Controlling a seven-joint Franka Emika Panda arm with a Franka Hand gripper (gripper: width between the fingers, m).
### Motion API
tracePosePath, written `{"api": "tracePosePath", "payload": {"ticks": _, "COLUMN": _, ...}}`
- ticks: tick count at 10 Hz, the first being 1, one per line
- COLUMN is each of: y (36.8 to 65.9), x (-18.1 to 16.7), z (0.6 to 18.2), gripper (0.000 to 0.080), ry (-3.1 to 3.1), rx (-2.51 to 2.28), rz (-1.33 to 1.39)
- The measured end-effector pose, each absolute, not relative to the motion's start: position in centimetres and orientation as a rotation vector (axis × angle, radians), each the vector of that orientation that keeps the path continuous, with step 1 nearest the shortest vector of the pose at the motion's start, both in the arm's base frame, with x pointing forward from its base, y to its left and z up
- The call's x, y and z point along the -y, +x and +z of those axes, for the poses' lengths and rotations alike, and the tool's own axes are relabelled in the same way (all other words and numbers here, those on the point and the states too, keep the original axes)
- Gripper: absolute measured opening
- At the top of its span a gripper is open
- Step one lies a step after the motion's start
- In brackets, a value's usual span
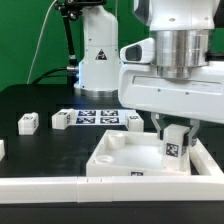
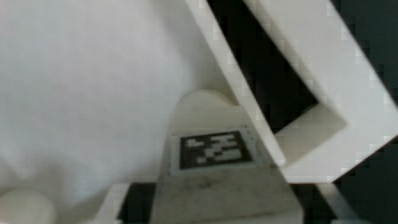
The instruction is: Assemble one leg
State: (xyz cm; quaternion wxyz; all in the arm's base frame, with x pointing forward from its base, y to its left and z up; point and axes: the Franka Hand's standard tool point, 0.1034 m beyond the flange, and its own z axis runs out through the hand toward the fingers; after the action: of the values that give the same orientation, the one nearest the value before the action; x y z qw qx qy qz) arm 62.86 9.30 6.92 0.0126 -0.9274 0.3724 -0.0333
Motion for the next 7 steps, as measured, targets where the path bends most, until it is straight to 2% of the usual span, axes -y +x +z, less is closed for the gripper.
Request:
{"api": "tracePosePath", "payload": {"ticks": 3, "y": 62.77, "x": -8.12, "z": 6.95, "gripper": 0.0304, "ry": -2.847, "rx": -1.314, "rz": -0.108}}
{"api": "tracePosePath", "payload": {"ticks": 4, "y": 62.76, "x": -8.21, "z": 6.93, "gripper": 0.0359, "ry": -2.846, "rx": -1.313, "rz": -0.108}}
{"api": "tracePosePath", "payload": {"ticks": 5, "y": 62.76, "x": -8.21, "z": 6.93, "gripper": 0.0541, "ry": -2.846, "rx": -1.313, "rz": -0.108}}
{"api": "tracePosePath", "payload": {"ticks": 6, "y": 62.76, "x": -8.22, "z": 6.93, "gripper": 0.0541, "ry": -2.846, "rx": -1.313, "rz": -0.108}}
{"api": "tracePosePath", "payload": {"ticks": 7, "y": 62.76, "x": -8.23, "z": 6.93, "gripper": 0.0627, "ry": -2.846, "rx": -1.313, "rz": -0.108}}
